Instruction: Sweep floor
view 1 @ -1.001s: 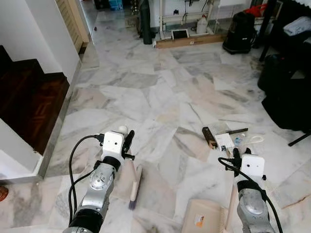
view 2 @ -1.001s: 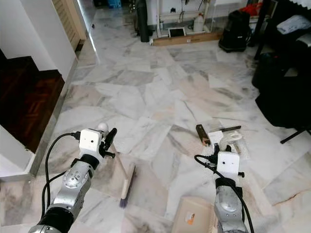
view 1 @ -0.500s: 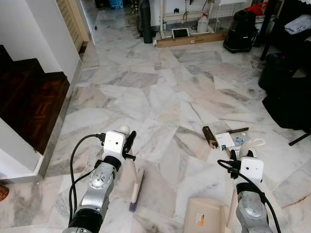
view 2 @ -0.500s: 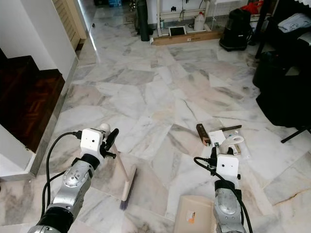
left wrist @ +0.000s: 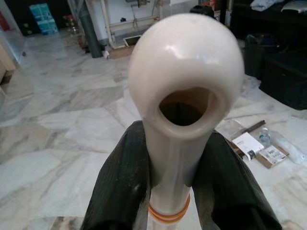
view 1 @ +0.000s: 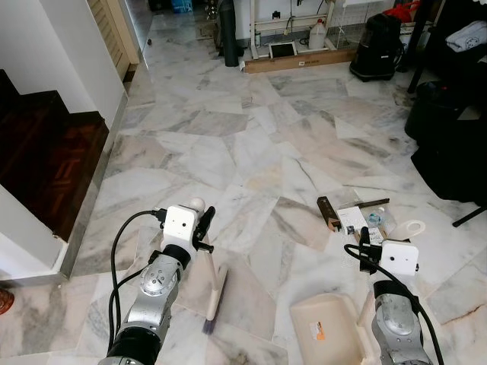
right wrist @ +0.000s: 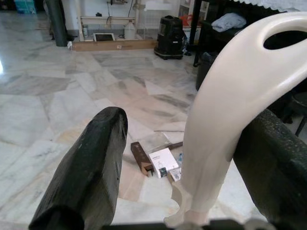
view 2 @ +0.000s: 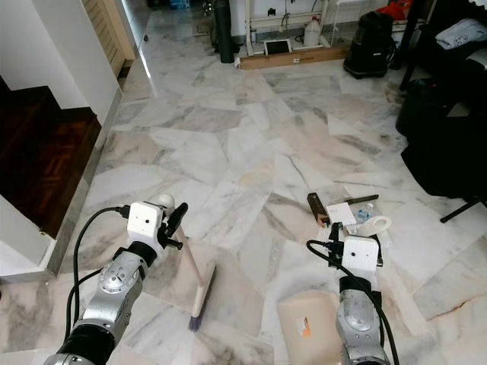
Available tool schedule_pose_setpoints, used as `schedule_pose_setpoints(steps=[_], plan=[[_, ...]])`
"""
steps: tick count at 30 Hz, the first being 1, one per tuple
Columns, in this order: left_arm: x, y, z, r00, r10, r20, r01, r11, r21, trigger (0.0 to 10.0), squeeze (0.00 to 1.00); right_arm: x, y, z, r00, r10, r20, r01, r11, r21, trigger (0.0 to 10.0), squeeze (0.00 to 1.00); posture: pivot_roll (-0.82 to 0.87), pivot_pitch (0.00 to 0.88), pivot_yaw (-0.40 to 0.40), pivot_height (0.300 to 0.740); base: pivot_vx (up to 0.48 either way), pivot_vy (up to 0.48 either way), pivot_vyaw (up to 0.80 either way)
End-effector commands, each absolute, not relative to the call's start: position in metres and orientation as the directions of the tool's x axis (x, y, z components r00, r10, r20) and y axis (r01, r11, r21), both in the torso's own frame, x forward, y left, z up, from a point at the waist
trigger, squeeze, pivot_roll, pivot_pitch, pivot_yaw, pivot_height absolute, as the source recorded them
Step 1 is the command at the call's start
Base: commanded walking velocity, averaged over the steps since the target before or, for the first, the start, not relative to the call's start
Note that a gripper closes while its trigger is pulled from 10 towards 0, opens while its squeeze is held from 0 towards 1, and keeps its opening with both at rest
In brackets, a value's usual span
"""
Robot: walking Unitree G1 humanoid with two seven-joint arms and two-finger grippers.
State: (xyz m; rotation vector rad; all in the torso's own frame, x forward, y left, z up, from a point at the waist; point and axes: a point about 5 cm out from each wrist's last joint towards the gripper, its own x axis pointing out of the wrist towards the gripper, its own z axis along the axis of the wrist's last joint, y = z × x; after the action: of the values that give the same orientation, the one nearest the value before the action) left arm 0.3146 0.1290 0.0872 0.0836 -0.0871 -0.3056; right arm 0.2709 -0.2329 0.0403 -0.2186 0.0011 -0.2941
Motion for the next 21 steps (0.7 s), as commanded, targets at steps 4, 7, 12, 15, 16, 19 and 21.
schedule_pose_setpoints(steps=[4, 7, 12, 15, 16, 19, 21], plan=[[0.316, 0.129, 0.093, 0.948, -0.306, 0.094, 0.298, 0.951, 0.087, 10.0, 0.0, 0.263, -0.242, 0.036, 0.939, -0.343, 0.017, 0.337, 0.913, -0.231, 10.0, 0.0, -0.09, 0.077, 0.092, 0.74, 0.0, 0.0, 0.0], [0.316, 0.128, 0.092, 0.946, -0.31, 0.092, 0.303, 0.949, 0.087, 10.0, 0.0, 0.259, -0.25, 0.035, 0.918, -0.396, 0.009, 0.389, 0.896, -0.212, 10.0, 0.0, -0.09, 0.075, 0.095, 0.74, 0.0, 0.0, 0.0], [0.317, 0.127, 0.093, 0.943, -0.322, 0.089, 0.314, 0.945, 0.086, 10.0, 0.0, 0.256, -0.26, 0.035, 0.888, -0.46, 0.001, 0.451, 0.869, -0.206, 10.0, 0.0, -0.09, 0.072, 0.098, 0.74, 0.0, 0.0, 0.0], [0.317, 0.127, 0.092, 0.942, -0.324, 0.086, 0.317, 0.944, 0.087, 10.0, 0.0, 0.254, -0.266, 0.037, 0.86, -0.51, 0.003, 0.5, 0.844, -0.195, 10.0, 0.0, -0.09, 0.072, 0.098, 0.74, 0.0, 0.0, 0.0], [0.317, 0.127, 0.092, 0.942, -0.324, 0.086, 0.317, 0.944, 0.087, 10.0, 0.0, 0.254, -0.266, 0.037, 0.86, -0.51, 0.003, 0.5, 0.844, -0.195, 10.0, 0.0, -0.09, 0.072, 0.098, 0.74, 0.0, 0.0, 0.0], [0.316, 0.127, 0.092, 0.942, -0.326, 0.079, 0.319, 0.943, 0.09, 10.0, 0.0, 0.256, -0.266, 0.039, 0.853, -0.521, 0.01, 0.513, 0.836, -0.192, 10.0, 0.0, -0.09, 0.071, 0.098, 0.74, 0.0, 0.0, 0.0], [0.316, 0.128, 0.091, 0.943, -0.323, 0.076, 0.316, 0.944, 0.093, 10.0, 0.0, 0.258, -0.263, 0.042, 0.859, -0.512, 0.02, 0.506, 0.842, -0.186, 10.0, 0.0, -0.09, 0.071, 0.098, 0.74, 0.0, 0.0, 0.0]])
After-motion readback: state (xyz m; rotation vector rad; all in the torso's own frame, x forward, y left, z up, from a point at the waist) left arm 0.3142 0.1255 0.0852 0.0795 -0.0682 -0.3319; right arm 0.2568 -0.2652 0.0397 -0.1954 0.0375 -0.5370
